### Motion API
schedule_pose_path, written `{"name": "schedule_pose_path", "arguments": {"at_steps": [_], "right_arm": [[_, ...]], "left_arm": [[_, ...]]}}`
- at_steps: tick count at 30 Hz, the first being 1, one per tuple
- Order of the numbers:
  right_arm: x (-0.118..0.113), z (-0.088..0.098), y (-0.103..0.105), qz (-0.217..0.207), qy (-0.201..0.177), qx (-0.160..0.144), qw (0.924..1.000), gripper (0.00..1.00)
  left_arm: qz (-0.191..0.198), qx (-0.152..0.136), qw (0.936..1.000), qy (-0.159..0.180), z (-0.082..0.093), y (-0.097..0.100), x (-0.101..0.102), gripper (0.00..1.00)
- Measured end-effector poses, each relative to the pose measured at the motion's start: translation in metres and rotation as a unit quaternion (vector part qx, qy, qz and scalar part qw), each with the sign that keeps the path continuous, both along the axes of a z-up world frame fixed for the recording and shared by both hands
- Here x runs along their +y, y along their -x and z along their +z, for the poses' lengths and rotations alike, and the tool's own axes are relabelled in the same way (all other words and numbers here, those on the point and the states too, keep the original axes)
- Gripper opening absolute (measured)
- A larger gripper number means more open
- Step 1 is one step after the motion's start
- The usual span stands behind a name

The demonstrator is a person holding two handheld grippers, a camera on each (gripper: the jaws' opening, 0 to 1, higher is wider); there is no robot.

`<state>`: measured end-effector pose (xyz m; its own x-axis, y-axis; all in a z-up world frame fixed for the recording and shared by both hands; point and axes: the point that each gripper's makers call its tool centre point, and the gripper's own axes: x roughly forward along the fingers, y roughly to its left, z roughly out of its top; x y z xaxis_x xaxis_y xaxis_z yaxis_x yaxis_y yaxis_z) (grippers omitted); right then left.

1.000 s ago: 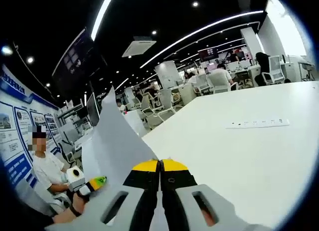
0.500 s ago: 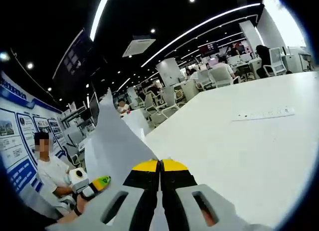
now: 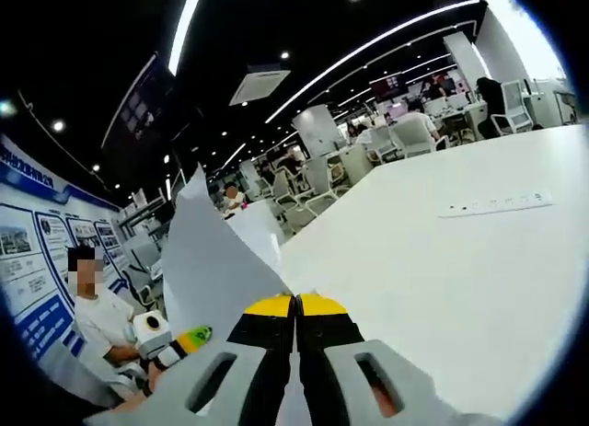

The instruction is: Organize the stack of printing papers by aligning and flattening the scattered papers on the table

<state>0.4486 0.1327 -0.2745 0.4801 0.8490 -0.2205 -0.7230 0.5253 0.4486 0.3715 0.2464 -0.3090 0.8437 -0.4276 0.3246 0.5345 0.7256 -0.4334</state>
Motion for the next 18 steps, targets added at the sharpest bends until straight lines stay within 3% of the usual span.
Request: {"name": "schedule_pose_path", "arguments": {"at_steps": [5, 10, 18], "right_arm": [[0.005, -0.003, 0.001, 0.001, 0.004, -0.003, 1.0, 0.0], [0.002, -0.012, -0.005, -0.011, 0.019, -0.006, 0.9997, 0.0], [0.011, -0.015, 0.012, -0.004, 0.001, 0.007, 1.0, 0.0]], "left_arm": [[0.002, 0.005, 0.9999, -0.01, -0.002, -0.001, -0.003, 0.2], [-0.001, 0.003, 1.0, 0.004, 0.001, -0.001, 0.001, 0.21], [-0.002, 0.004, 1.0, 0.003, 0.0, -0.002, 0.003, 0.22]]}}
